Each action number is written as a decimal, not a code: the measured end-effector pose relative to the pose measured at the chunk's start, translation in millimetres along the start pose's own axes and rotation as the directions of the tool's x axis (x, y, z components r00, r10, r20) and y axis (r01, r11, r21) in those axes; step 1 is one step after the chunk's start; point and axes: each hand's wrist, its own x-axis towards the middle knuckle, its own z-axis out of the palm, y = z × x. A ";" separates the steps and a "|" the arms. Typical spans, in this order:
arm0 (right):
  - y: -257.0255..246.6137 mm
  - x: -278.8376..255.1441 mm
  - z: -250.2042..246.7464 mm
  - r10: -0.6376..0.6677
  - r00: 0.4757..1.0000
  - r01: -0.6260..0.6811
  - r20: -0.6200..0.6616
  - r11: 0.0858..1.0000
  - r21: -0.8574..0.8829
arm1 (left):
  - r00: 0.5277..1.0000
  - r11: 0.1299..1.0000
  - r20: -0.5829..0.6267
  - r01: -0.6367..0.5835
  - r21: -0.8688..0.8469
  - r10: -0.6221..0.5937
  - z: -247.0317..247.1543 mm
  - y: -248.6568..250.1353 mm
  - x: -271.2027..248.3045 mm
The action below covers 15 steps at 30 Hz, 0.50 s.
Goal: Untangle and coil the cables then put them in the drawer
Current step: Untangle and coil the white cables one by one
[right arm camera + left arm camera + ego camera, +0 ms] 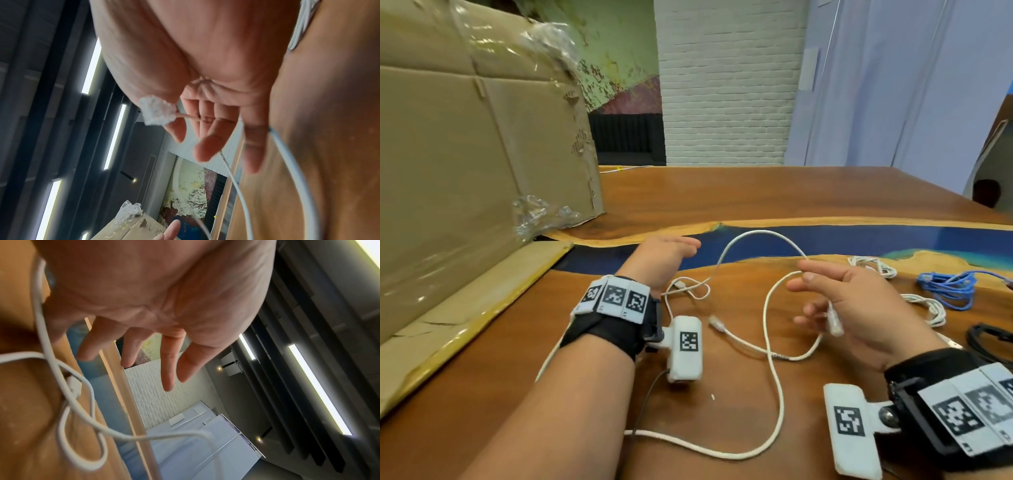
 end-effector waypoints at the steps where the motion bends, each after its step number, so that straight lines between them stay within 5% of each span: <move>1: 0.9 0.5 0.9 0.011 1.000 -0.011 0.007 1.000 -0.003 | 0.999 0.999 0.021 0.038 0.017 -0.038 -0.4 0.4 -2.3; 15: 2.1 -6.0 6.9 -0.008 0.994 0.037 0.113 0.965 -0.260 | 0.975 0.992 0.196 0.093 0.086 -0.109 15.6 -0.7 -7.1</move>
